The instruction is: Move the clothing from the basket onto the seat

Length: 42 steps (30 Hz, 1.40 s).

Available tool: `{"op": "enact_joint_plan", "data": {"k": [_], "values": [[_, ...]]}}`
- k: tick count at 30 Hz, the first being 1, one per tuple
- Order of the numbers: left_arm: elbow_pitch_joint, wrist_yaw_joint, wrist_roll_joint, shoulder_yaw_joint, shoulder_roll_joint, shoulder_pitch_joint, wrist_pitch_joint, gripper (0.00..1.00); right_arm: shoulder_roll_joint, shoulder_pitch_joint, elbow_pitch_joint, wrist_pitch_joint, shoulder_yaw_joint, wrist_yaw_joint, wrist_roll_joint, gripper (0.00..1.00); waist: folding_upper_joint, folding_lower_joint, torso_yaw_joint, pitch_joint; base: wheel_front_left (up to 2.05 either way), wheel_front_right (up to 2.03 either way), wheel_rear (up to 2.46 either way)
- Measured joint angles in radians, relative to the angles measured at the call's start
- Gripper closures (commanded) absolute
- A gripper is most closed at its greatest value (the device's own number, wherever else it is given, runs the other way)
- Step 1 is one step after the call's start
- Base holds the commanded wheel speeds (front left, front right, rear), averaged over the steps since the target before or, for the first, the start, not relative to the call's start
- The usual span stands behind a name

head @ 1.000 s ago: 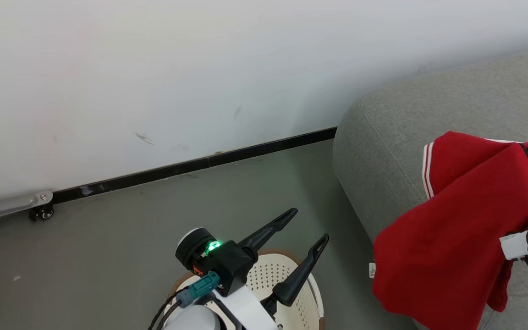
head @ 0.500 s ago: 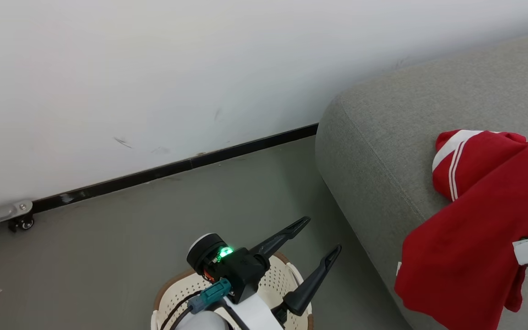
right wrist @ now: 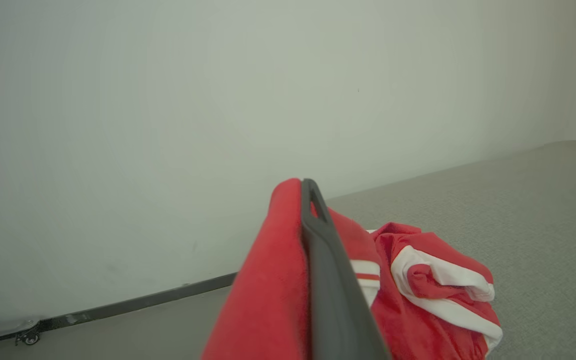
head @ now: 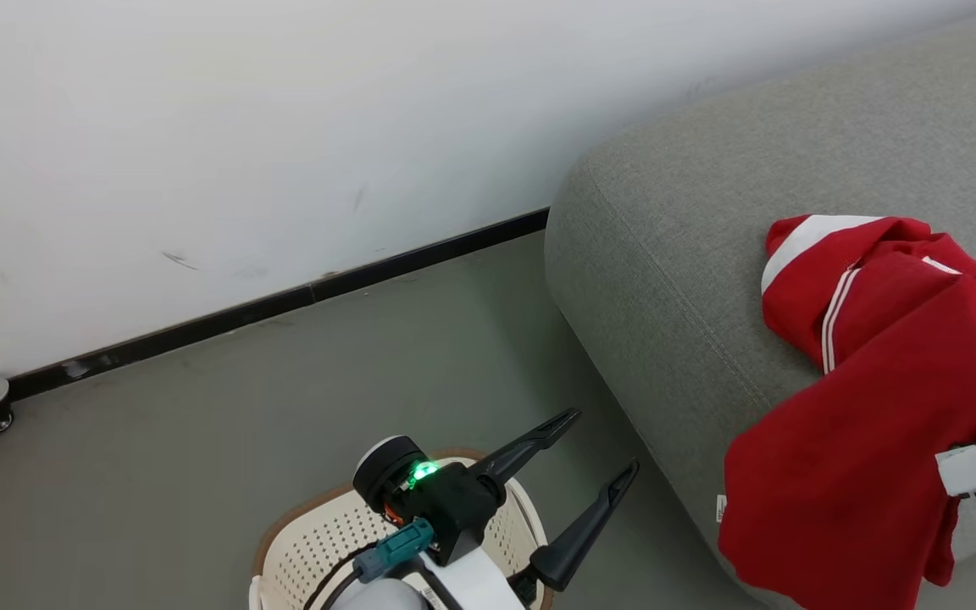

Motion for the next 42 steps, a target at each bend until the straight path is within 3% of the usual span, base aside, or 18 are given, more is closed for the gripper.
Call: {"op": "enact_joint_plan", "data": {"k": [6,14,33,42], "values": [[0.002,0.000,0.003,0.004,0.011,-0.004,0.000,0.00,-0.004,-0.051,0.015,0.053,0.027,0.000,0.008,1.00,0.0000,0.0000,-0.009,0.029,0.00,0.00,0.00],[-0.001,0.016,0.018,0.040,0.045,-0.021,0.001,0.00,-0.039,-0.246,0.029,0.111,0.006,0.000,0.027,1.00,0.0000,0.0000,0.000,0.074,0.00,0.00,0.00],[-0.084,0.024,0.040,0.049,0.066,-0.103,0.037,0.00,-0.216,-0.645,0.165,0.220,-0.135,0.000,0.005,1.00,0.0000,0.0000,0.044,0.178,0.00,0.00,0.00],[-0.115,0.024,0.049,0.041,0.068,-0.119,0.054,0.00,-0.265,-0.709,0.245,0.227,-0.166,0.000,-0.029,1.00,0.0000,0.0000,0.065,0.218,0.00,0.00,0.00]]}}
